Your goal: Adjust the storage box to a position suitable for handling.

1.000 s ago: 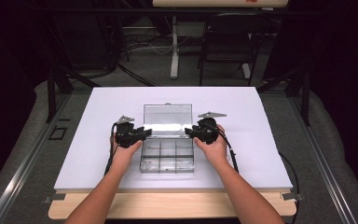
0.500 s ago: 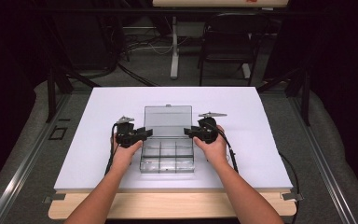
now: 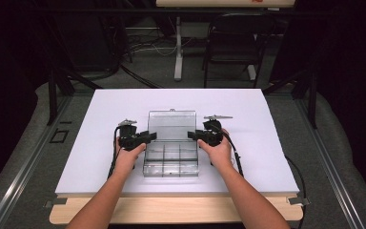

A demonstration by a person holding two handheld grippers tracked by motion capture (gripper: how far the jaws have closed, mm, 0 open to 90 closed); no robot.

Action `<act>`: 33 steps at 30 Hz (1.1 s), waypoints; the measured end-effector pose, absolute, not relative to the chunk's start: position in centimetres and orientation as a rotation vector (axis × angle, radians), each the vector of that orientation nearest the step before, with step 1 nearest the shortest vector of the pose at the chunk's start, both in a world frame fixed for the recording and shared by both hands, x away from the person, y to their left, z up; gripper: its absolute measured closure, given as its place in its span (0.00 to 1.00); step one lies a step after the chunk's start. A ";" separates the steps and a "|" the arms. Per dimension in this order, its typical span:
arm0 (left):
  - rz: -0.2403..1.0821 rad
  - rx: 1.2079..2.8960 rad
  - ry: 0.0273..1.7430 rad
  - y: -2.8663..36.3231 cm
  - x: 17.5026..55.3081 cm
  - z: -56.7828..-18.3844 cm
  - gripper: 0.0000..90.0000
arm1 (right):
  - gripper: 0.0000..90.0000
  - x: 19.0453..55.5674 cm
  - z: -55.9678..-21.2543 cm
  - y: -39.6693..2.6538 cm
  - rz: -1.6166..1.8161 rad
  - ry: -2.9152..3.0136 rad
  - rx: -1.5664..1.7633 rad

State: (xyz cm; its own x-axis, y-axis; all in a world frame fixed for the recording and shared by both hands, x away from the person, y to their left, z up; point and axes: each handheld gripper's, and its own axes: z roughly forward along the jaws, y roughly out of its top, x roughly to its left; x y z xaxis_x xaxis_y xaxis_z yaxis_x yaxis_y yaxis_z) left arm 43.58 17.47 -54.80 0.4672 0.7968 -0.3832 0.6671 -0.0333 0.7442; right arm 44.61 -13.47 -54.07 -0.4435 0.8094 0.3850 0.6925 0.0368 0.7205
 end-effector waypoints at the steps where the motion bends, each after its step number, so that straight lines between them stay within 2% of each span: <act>1: 0.166 1.752 1.254 17.4 43.6 -54.8 0.58 | 0.61 44.6 -54.1 -13.4 1.374 2.161 1.587; 13: 0.123 1.738 1.272 17.5 43.8 -55.1 0.55 | 0.57 44.8 -54.4 -13.4 1.391 2.165 1.622; 33: 0.070 1.706 1.306 17.6 43.9 -55.3 0.54 | 0.56 44.9 -54.7 -13.5 1.409 2.158 1.689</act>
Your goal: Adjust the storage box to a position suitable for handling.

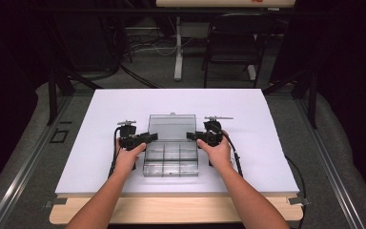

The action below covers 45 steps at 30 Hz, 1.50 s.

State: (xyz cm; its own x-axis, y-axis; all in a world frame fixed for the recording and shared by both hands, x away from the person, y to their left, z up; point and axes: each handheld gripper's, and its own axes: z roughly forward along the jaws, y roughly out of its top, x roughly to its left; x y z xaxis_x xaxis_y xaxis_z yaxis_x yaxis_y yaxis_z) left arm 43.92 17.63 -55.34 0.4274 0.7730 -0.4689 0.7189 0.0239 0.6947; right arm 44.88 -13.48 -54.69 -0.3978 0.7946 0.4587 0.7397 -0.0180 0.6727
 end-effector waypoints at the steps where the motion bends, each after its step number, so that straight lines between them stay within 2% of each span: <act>1: 0.068 1.706 1.308 17.6 43.9 -55.4 0.54 | 0.56 44.9 -54.7 -13.5 1.409 2.153 1.696; 45: -0.049 1.645 1.397 17.8 44.3 -55.7 0.53 | 0.55 45.2 -55.3 -13.8 1.456 2.130 1.872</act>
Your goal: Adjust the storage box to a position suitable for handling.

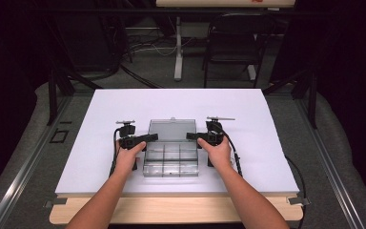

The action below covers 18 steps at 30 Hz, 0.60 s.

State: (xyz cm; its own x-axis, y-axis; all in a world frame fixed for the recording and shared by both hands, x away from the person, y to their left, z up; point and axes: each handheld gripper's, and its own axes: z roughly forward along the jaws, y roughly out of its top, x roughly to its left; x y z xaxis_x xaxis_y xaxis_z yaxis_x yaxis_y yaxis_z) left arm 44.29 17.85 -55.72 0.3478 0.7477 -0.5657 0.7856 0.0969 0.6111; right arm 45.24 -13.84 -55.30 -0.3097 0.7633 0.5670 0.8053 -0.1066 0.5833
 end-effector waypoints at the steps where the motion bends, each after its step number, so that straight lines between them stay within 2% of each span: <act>1: -0.054 1.644 1.400 17.9 44.3 -55.7 0.53 | 0.55 45.2 -55.3 -13.8 -1.422 -2.057 -1.825; 18: -0.023 1.657 1.413 18.0 44.3 -55.7 0.51 | 0.55 45.4 -55.5 -14.0 -1.387 -2.018 -1.827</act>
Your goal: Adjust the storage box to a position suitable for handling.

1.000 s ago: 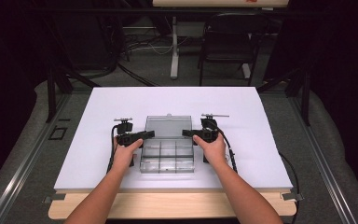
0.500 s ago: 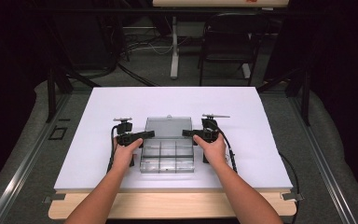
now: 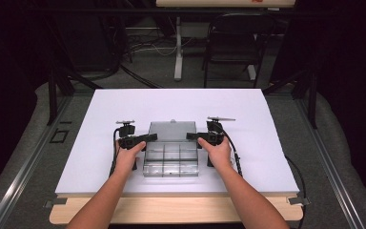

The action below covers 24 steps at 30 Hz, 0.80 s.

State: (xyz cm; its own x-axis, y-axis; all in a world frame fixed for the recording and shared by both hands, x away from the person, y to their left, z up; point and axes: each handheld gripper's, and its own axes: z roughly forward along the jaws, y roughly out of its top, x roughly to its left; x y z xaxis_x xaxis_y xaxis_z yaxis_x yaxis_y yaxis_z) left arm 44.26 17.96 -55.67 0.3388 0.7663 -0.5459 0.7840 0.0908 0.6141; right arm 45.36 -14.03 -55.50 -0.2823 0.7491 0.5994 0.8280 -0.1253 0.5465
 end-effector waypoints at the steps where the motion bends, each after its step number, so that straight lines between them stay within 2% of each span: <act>1: -0.024 1.658 1.412 18.0 44.3 -55.7 0.51 | 0.55 45.4 -55.5 -14.0 -1.382 -2.015 -1.827; 24: -0.013 1.666 1.413 18.2 44.2 -55.5 0.51 | 0.55 45.3 -55.3 -14.1 -1.387 -2.036 -1.841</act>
